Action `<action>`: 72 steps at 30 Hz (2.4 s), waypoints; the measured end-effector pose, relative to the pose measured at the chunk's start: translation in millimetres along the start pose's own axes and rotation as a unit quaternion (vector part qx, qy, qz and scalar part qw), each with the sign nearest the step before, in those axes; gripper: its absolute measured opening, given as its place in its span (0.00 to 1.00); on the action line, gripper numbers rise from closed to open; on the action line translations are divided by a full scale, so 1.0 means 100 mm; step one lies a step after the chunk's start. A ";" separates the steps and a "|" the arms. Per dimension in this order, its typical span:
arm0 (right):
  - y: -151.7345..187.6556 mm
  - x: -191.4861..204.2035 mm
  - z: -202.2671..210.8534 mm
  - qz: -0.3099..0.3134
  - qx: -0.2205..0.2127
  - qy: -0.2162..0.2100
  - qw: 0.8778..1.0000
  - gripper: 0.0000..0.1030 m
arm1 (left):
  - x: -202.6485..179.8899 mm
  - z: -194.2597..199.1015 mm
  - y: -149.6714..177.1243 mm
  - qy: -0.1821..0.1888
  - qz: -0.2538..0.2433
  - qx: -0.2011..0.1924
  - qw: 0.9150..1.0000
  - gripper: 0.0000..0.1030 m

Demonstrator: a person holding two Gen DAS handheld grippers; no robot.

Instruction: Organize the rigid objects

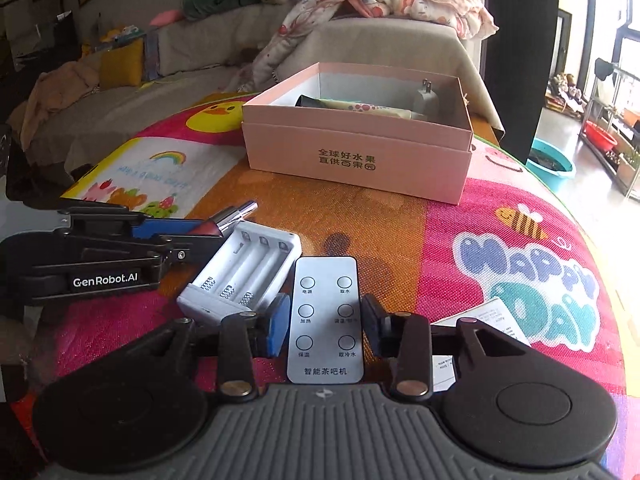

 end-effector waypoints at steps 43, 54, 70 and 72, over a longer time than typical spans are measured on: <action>0.25 -0.63 0.11 0.006 -0.019 0.052 0.998 0.73 | -0.03 -0.11 -0.11 -0.022 -0.015 0.018 0.999 0.24; 0.23 -0.58 0.14 -0.003 -0.013 0.043 0.999 0.67 | -0.02 -0.13 -0.14 -0.023 -0.006 0.014 1.000 0.23; 0.15 -0.53 0.34 -0.003 -0.039 0.037 0.999 0.67 | -0.26 0.18 0.03 -0.001 -0.050 0.019 0.999 0.23; 0.15 -0.53 0.33 -0.003 -0.039 0.039 0.998 0.67 | -0.30 0.22 0.03 0.000 -0.063 0.017 0.998 0.23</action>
Point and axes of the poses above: each gripper's, at about its wrist camera, not at the fingertips, and z roughly against the way its jaws point, x to its left, y to its underside, the point moved 8 cm from there along -z, roughly the way its jaws point, and after that the axes turned 12 degrees about y, right-handed, at the moved point
